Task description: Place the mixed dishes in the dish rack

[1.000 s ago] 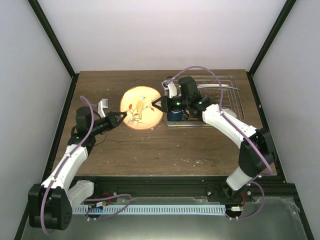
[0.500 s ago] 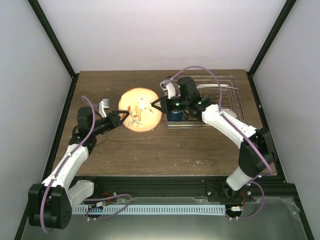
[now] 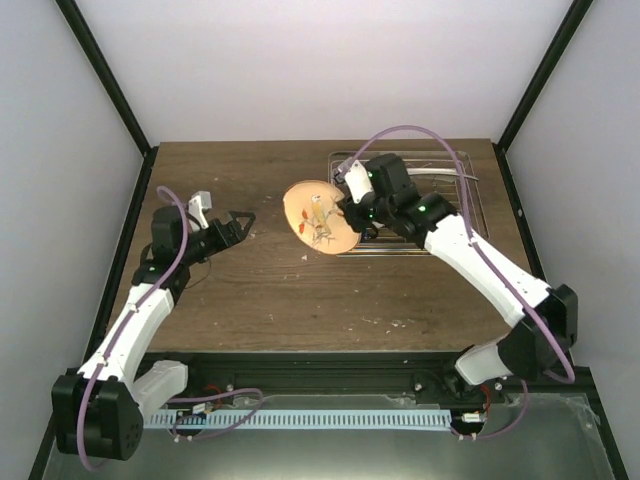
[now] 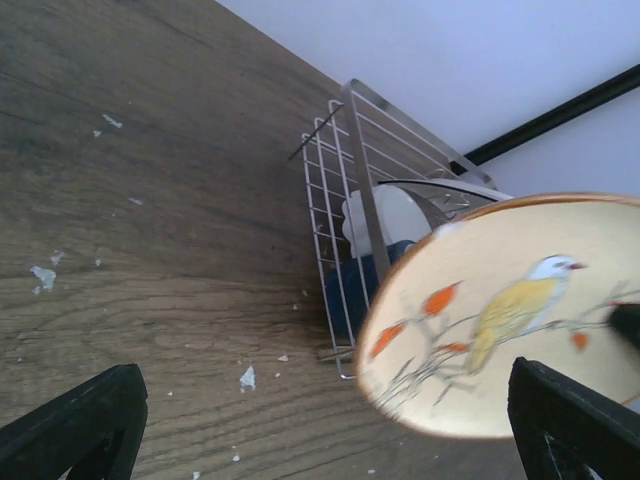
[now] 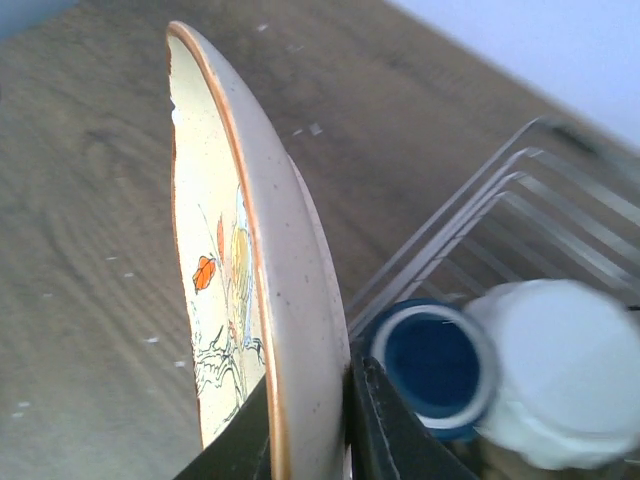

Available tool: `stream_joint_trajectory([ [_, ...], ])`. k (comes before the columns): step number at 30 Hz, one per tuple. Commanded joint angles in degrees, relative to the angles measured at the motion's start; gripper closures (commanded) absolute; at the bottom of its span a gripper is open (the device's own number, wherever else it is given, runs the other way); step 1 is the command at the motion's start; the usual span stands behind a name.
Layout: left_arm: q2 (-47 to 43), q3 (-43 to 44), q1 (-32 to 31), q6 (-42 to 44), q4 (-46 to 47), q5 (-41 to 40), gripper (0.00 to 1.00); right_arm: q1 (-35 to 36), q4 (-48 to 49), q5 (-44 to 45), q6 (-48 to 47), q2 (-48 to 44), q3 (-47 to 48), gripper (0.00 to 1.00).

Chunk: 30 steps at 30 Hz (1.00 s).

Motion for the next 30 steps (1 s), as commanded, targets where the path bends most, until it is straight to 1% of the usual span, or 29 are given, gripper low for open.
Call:
stream_joint_trajectory([
  [1,1.3,1.4,0.1,1.4,-1.8,-2.2,0.0,0.0,3.7,11.5,-13.3,-7.3,5.9,0.99],
  [3,1.9,1.3,0.0,1.1,-1.1,-1.7,0.0,0.0,4.1,12.6,-19.9,-9.4,4.9,0.99],
  [7,3.7,1.9,0.0,1.1,0.0,-0.7,0.0,0.0,9.5,13.1,-31.2,-15.6,0.5,0.99],
  [10,5.0,2.5,0.0,1.2,0.7,-0.2,0.0,0.0,11.2,13.4,-41.0,-19.1,-2.7,0.99],
  [17,7.1,3.6,0.0,1.4,2.0,1.3,0.0,-0.1,14.1,19.6,-62.9,-24.8,-10.5,0.99],
  [23,7.3,3.4,0.0,1.6,2.1,1.6,0.0,-0.3,18.5,26.1,-75.0,-28.5,-13.5,0.99],
  [25,7.2,3.1,0.0,1.6,2.1,1.6,0.0,-0.5,20.9,27.2,-77.8,-29.7,-14.2,0.99],
  [30,7.0,2.4,0.0,1.4,2.5,1.8,0.0,-1.9,22.1,30.8,-83.0,-31.1,-16.0,0.99],
])
